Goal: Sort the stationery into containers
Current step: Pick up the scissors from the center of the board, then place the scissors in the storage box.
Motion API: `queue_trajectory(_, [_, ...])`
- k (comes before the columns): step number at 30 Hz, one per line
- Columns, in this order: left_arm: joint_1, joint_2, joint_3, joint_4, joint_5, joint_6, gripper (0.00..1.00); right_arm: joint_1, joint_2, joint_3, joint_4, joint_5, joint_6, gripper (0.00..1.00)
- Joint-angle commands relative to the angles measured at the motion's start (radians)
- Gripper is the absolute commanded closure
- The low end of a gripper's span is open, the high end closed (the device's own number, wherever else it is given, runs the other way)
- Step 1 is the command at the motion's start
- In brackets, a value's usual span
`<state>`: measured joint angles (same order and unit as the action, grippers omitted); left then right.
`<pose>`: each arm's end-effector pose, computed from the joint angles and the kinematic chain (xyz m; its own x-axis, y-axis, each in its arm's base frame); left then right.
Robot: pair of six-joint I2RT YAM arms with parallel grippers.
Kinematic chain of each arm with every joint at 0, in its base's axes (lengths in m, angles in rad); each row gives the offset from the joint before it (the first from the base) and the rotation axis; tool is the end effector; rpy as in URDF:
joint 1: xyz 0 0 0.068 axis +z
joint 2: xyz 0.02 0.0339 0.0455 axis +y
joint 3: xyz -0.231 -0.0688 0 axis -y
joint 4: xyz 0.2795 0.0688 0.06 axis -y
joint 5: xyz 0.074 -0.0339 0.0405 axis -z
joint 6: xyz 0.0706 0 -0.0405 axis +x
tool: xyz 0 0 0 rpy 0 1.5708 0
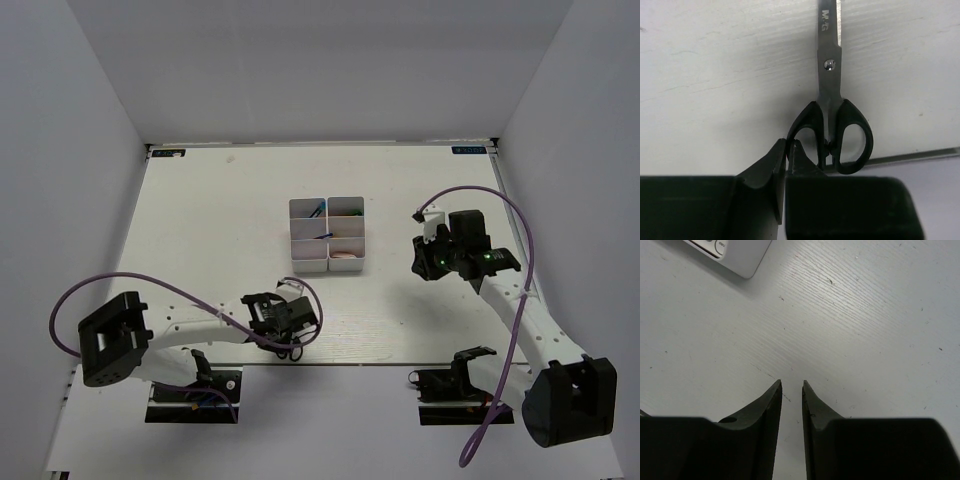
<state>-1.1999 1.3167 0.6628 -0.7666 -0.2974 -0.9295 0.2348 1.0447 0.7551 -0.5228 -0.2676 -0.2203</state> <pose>0.1068 -0.2175 0.0748 -0.9157 0.2408 -0.3217 0.2364 0.9702 0.0533 0.2745 0.0849 0.1878 -0.6013 -0.3605 -0.7131 -0.5458 0.8371 0.0370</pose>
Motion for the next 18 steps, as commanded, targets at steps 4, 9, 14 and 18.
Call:
queue_trajectory(4, [-0.003,-0.01,0.307,-0.233,-0.129,0.228,1.0,-0.011,-0.025,-0.003,0.001,-0.027,-0.005,0.71])
queue_trajectory(9, [0.065,0.102,0.684,-0.49,-0.145,0.427,1.0,-0.015,-0.038,-0.005,0.0,-0.028,-0.007,0.69])
queue_trajectory(14, [0.164,0.26,0.929,-0.637,-0.072,0.579,1.0,-0.02,-0.054,-0.008,0.001,-0.03,-0.007,0.68])
queue_trajectory(18, [0.198,0.386,1.075,-0.779,-0.12,0.661,1.0,-0.028,-0.064,-0.01,0.006,-0.038,-0.008,0.68])
